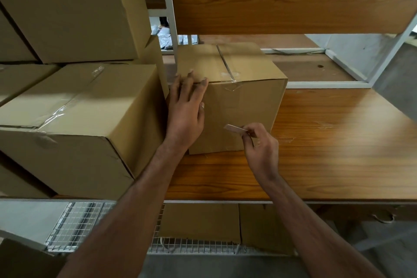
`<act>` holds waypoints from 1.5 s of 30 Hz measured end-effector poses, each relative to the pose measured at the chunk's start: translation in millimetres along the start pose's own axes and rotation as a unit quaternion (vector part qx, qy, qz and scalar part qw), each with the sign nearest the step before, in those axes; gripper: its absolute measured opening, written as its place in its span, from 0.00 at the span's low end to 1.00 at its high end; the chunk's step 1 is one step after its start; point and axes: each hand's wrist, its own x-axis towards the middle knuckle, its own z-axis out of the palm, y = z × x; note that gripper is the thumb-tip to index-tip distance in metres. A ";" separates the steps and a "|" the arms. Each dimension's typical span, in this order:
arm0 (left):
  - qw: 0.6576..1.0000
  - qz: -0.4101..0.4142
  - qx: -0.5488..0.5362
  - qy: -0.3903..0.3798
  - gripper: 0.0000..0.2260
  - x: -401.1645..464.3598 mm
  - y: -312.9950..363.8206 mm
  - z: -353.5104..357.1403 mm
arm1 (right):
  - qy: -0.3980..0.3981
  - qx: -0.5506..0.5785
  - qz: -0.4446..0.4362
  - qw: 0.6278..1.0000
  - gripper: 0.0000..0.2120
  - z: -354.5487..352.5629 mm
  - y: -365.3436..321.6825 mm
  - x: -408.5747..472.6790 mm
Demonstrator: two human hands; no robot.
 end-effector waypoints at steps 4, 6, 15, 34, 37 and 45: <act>0.999 -0.023 -0.006 0.030 0.25 -22.4 14.2 1.2 | 0.012 0.028 0.017 0.999 0.11 -5.8 -3.8 9.0; 0.998 -0.019 -0.023 0.052 0.23 -30.0 23.2 1.2 | 0.015 0.039 0.017 0.999 0.13 -6.8 -6.1 14.3; 0.922 -0.209 -0.292 -0.144 0.09 -32.4 51.4 2.0 | -0.034 0.182 0.140 0.973 0.16 -11.7 -9.0 38.5; 0.894 -0.290 -0.338 -0.051 0.07 -27.4 75.0 11.1 | -0.089 0.216 0.117 0.965 0.16 -22.1 4.8 46.8; 0.897 -0.282 -0.340 -0.036 0.06 -27.7 79.1 13.2 | -0.124 0.211 0.098 0.965 0.09 -22.3 6.4 50.7; 0.894 -0.337 -0.248 0.161 0.11 -16.3 78.9 5.9 | -0.003 0.163 0.069 0.984 0.08 -32.4 13.9 72.5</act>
